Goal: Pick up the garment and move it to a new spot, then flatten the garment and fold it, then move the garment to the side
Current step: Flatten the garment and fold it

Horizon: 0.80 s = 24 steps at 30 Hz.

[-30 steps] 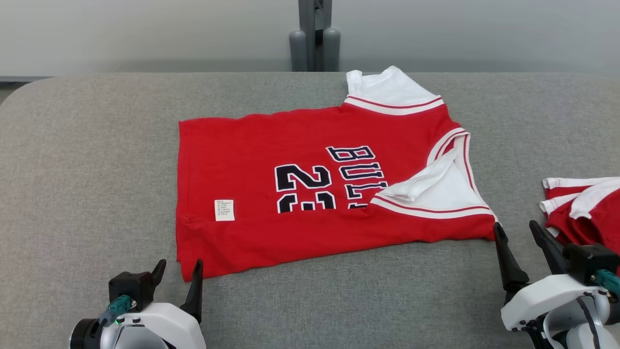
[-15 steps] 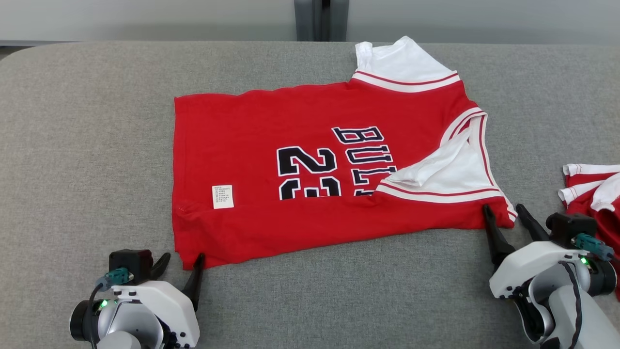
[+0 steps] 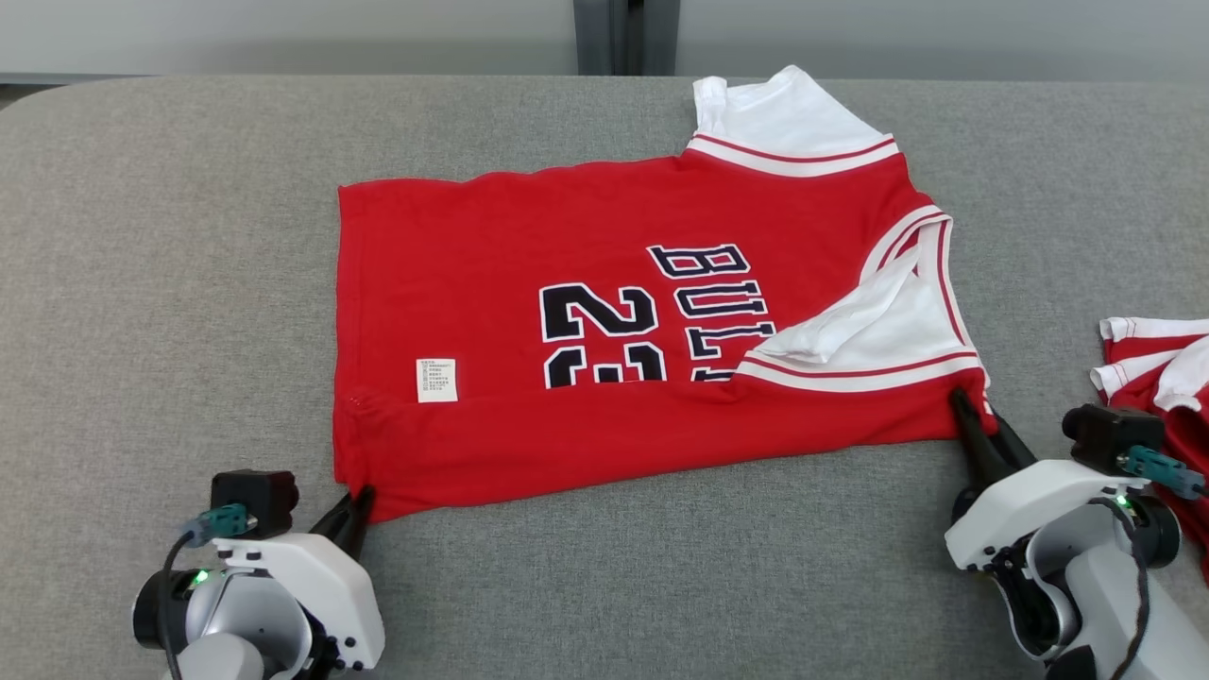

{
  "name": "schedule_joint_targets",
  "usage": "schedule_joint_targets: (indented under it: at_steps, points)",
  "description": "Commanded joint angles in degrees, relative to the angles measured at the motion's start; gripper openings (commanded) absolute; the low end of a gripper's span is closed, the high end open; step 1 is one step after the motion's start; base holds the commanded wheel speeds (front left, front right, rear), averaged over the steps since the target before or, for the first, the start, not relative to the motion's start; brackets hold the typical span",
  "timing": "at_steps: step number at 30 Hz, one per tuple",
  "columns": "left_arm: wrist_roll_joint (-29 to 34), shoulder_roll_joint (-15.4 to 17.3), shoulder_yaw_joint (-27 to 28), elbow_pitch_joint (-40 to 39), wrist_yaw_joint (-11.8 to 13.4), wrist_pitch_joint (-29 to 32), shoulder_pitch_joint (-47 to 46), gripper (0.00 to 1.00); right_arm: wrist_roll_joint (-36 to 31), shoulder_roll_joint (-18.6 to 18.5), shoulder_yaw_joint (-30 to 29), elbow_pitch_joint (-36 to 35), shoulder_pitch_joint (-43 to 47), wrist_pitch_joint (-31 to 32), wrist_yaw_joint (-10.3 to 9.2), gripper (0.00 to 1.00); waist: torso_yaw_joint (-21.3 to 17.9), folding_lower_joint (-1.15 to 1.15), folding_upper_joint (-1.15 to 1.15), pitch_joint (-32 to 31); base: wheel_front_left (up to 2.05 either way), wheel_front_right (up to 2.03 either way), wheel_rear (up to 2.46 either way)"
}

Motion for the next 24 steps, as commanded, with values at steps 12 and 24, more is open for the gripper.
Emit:
schedule_joint_targets:
  at_steps: [12,24]
  points:
    - [-2.09,8.00,2.49,-13.91,2.66,6.81,9.96,0.00,5.77,-2.49,-1.95,-20.29,17.67,4.25,-0.11,0.00,0.14,0.00,0.00,-3.07,0.00,0.00,0.00]
    - [-3.59,9.86,3.66,-20.86,5.92,10.30,16.42,0.16,1.81,3.64,-6.74,-34.08,32.03,12.52,-0.09,1.00,-1.36,0.00,0.00,-3.97,0.00,0.00,0.00]
